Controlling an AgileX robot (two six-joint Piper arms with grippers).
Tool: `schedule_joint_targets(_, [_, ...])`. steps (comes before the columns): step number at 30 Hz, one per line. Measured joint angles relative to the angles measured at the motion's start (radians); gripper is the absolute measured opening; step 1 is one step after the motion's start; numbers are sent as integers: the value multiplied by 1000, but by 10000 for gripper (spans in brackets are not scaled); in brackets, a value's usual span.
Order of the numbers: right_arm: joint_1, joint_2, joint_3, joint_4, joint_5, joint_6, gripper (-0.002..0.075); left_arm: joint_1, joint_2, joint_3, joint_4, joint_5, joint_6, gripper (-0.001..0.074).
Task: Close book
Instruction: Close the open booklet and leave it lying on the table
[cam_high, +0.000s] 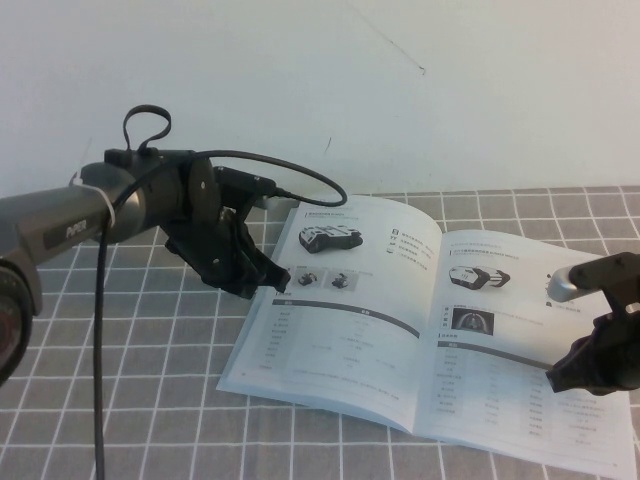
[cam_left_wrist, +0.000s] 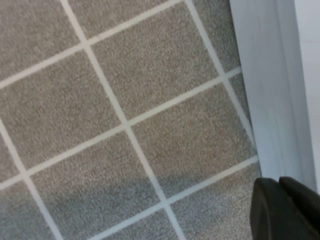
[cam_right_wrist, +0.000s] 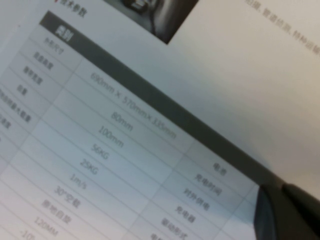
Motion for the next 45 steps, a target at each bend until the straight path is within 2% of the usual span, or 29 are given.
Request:
schedule_joint_targets(12, [0, 2, 0, 4, 6, -6, -3, -2, 40, -11, -24, 2, -20, -4])
schedule_joint_targets(17, [0, 2, 0, 4, 6, -12, -3, -30, 43, -13, -76, -5, 18, -4])
schedule_joint_targets(24, [0, 2, 0, 6, 7, -16, -3, -89, 52, -13, -275, -9, 153, -4])
schedule_joint_targets(32, [0, 2, 0, 9, 7, -17, -3, -100, 57, -24, -540, 56, 284, -4])
schedule_joint_targets(45, [0, -13, 2, 9, 13, -17, -3, -110, 59, -342, -856, 357, 399, -4])
